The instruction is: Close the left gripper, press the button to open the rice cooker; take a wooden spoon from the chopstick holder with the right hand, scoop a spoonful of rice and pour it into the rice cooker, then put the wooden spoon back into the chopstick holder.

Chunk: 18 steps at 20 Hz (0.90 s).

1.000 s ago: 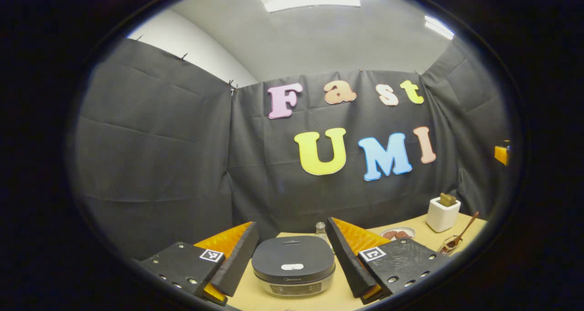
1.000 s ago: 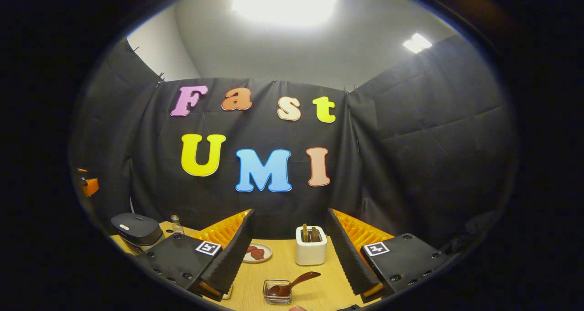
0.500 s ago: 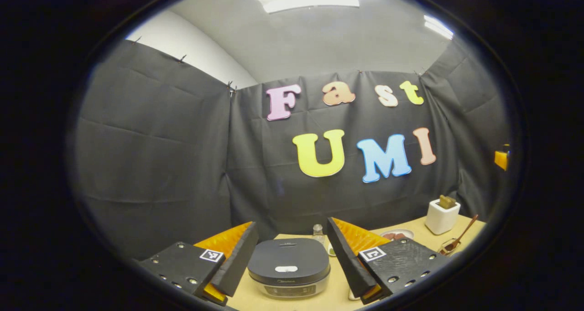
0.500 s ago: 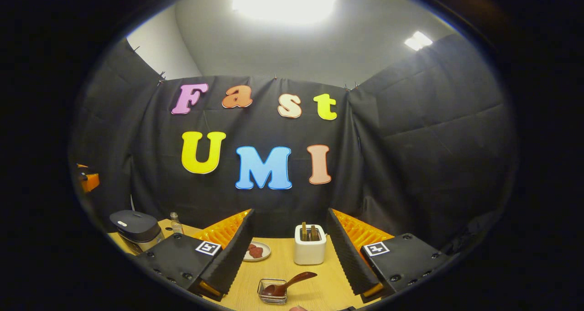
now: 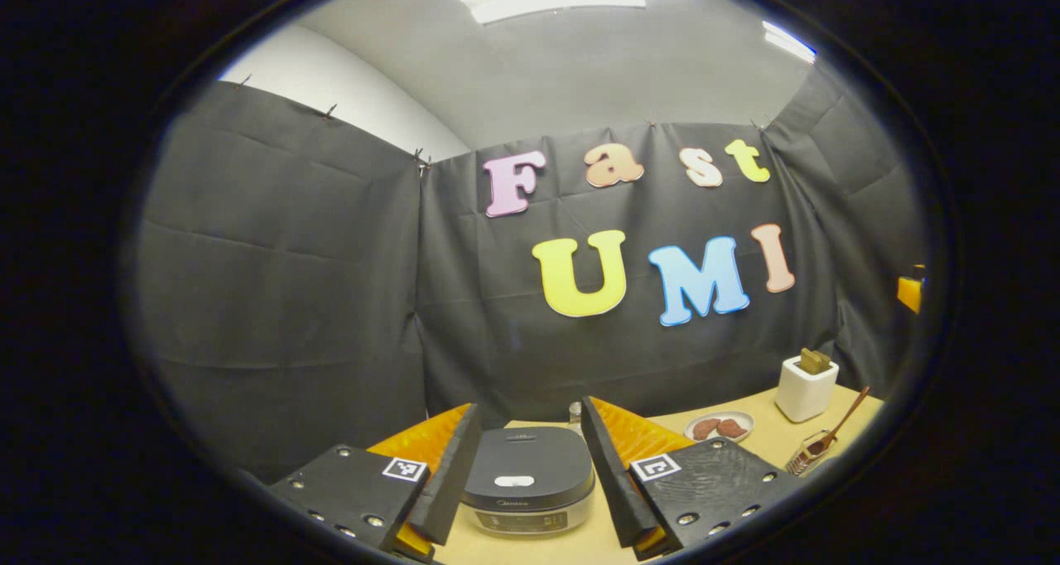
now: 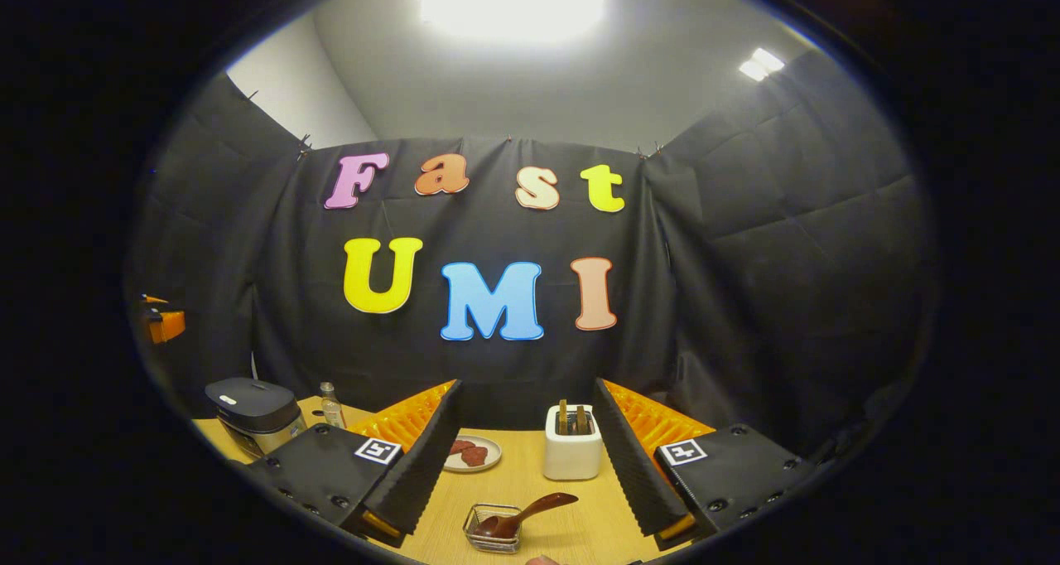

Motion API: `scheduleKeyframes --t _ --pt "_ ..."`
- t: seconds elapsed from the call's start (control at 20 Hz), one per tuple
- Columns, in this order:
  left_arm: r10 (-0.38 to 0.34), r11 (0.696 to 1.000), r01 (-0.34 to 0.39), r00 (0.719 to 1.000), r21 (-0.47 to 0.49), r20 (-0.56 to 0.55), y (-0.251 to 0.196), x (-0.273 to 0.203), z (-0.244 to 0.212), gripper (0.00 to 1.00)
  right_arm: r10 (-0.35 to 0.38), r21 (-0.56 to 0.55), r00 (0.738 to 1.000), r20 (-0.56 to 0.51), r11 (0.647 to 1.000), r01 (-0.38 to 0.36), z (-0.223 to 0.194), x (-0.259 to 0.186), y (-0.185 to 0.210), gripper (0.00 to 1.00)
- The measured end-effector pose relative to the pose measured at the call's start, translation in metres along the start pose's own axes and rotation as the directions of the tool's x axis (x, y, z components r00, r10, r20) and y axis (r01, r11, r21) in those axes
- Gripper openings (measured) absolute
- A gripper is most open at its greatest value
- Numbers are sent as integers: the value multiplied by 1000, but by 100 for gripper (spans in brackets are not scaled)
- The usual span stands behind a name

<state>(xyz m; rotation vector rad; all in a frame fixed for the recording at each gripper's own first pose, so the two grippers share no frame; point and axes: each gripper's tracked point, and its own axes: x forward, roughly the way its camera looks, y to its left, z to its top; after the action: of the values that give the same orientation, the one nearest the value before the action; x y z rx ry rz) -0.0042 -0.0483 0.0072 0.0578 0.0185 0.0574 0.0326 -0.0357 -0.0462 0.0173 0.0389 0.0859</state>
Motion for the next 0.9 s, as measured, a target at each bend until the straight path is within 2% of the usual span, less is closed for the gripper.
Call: scheduleKeyframes --t 0.05,0.15,0.25,0.35,0.45,0.7,0.9 --pt "26 1000 -26 1000 -1 11 7 0 3 52 6 4 1000 -8 1000 -6 -4 1 0 97" --pt "12 1000 -12 1000 -22 8 9 5 2 37 10 6 1000 -3 1000 -10 -1 2 3 98" --pt "42 999 -41 999 -29 16 24 19 0 22 8 -4 1000 7 1000 -8 -1 6 5 97" --pt "39 998 -39 999 -57 4 32 31 -5 10 -10 -8 1000 2 1000 10 -2 7 8 96" --pt "22 995 -21 1000 -94 4 37 48 -10 2 -23 1 1000 6 1000 23 0 7 14 97" --pt "-35 992 29 998 -125 -44 48 85 -49 1 -58 -19 998 2 998 58 1 7 31 97" --pt "-84 988 68 990 -136 -115 48 107 -99 1 -87 -48 996 -4 995 87 -1 6 40 97"
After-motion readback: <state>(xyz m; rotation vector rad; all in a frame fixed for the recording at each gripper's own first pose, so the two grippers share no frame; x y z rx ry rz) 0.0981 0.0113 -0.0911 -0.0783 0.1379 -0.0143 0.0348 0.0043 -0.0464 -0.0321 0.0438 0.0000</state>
